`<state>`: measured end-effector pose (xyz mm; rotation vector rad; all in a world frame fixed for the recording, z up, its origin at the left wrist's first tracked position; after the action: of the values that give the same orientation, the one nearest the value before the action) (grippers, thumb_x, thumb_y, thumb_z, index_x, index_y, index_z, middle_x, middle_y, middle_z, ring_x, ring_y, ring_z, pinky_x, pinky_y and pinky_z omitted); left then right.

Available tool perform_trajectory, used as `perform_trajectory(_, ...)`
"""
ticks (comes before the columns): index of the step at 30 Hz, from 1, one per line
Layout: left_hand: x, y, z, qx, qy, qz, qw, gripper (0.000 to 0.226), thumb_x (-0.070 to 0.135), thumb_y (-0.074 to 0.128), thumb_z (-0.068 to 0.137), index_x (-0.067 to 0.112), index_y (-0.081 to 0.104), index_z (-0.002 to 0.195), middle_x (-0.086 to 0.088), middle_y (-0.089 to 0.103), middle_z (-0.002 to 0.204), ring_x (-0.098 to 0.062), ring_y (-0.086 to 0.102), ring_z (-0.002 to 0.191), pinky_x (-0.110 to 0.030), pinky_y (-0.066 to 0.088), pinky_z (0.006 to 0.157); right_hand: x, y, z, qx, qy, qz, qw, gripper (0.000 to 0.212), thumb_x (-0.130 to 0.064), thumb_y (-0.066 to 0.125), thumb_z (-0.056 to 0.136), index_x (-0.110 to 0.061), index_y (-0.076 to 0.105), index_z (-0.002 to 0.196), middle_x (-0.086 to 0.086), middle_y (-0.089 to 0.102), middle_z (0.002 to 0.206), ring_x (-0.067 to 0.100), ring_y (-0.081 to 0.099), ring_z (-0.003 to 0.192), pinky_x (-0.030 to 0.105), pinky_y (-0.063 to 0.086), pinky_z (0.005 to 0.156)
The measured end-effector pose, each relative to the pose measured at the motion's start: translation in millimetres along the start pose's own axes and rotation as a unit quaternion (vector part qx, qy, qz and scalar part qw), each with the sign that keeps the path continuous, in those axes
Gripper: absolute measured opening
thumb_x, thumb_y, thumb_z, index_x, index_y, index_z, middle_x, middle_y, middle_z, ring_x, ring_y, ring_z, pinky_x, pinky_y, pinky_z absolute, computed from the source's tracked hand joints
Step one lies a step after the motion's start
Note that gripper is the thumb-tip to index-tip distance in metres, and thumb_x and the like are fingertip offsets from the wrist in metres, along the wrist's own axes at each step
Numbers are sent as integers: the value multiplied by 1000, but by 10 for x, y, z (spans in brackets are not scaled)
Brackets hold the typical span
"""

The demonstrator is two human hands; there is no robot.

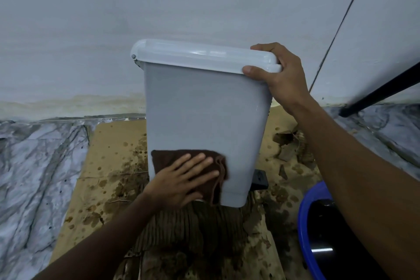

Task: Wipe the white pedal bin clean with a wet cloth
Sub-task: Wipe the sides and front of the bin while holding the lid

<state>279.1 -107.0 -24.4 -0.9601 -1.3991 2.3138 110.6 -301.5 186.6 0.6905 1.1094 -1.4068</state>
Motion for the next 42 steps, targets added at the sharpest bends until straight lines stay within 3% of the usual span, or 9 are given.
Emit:
perform_trajectory(8, -134, -338, 515, 70, -181, -53, 980, 80, 61, 47, 98, 16, 22, 160, -18, 7, 167, -35, 6, 156, -51, 3, 126, 11, -7, 4, 4, 1, -6, 1000, 43, -30, 87, 72, -21, 70, 111, -10, 69, 119, 9, 63, 107, 30, 56, 88)
perform_trajectory(15, 158, -34, 151, 5, -10, -9, 1000, 77, 54, 45, 100, 23, 11, 163, -9, -4, 170, -28, 1, 157, -45, -2, 127, -5, -3, -13, -2, 2, -17, 1000, 43, -33, 87, 73, -23, 70, 112, -11, 68, 119, 10, 62, 110, 35, 57, 91)
perform_trajectory(18, -328, -238, 211, 54, -126, -29, 990, 76, 58, 38, 100, 25, 11, 163, -8, -5, 170, -30, 1, 157, -47, -1, 126, -2, -8, -19, -2, 6, -13, 1000, 44, -31, 87, 73, -22, 70, 112, -11, 68, 120, 10, 62, 111, 35, 56, 92)
perform_trajectory(23, -824, -725, 886, 125, -329, -68, 934, 76, 56, 35, 101, 16, 12, 161, -19, 1, 167, -37, -2, 156, -55, -1, 125, -24, -7, -22, -1, -3, -22, 1000, 43, -32, 87, 72, -22, 70, 110, -9, 68, 120, 10, 62, 111, 37, 55, 94)
perform_trajectory(25, -673, -798, 1222, 131, -310, -80, 938, 74, 53, 37, 102, 16, 13, 161, -19, 1, 166, -37, -2, 156, -54, -3, 125, -29, -8, -25, 1, -7, -18, 1000, 42, -32, 87, 72, -22, 70, 110, -8, 69, 120, 10, 63, 111, 38, 54, 96)
perform_trajectory(31, 178, -513, 1199, 61, -84, -54, 993, 66, 47, 40, 104, 20, 22, 161, -12, 8, 168, -29, 1, 157, -47, -2, 126, -8, -16, -23, -14, 0, -17, 1000, 39, -31, 85, 76, -24, 70, 112, -10, 67, 122, 6, 61, 110, 25, 54, 88)
perform_trajectory(34, -198, -532, 939, 108, -201, -68, 971, 70, 51, 40, 101, 20, 22, 160, -16, 18, 166, -30, 2, 157, -47, -1, 126, 16, -5, -12, -23, 17, 2, 1000, 36, -30, 83, 78, -24, 71, 112, -11, 67, 123, 2, 62, 105, 19, 52, 82)
perform_trajectory(37, -695, -733, 984, 154, -370, -95, 911, 76, 52, 41, 100, 12, 18, 160, -19, 9, 166, -37, 2, 156, -53, 2, 126, 21, 5, -8, -26, 24, 15, 999, 37, -33, 79, 76, -24, 71, 111, -10, 68, 123, 3, 62, 106, 17, 51, 82)
perform_trajectory(42, -674, -921, 1473, 165, -415, -129, 885, 72, 45, 38, 103, 6, 15, 160, -27, 17, 164, -42, 5, 155, -56, 1, 125, 31, -6, 12, -25, 29, 31, 999, 37, -34, 75, 75, -23, 72, 111, -6, 68, 122, 12, 63, 113, 31, 52, 97)
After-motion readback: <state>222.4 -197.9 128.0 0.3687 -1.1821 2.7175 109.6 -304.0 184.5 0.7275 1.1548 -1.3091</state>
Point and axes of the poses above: each hand's wrist, its own z-axis towards the middle knuckle, its own y-axis out of the palm, x = y × z, the point moved 10 cm from there along z, towards the middle knuckle
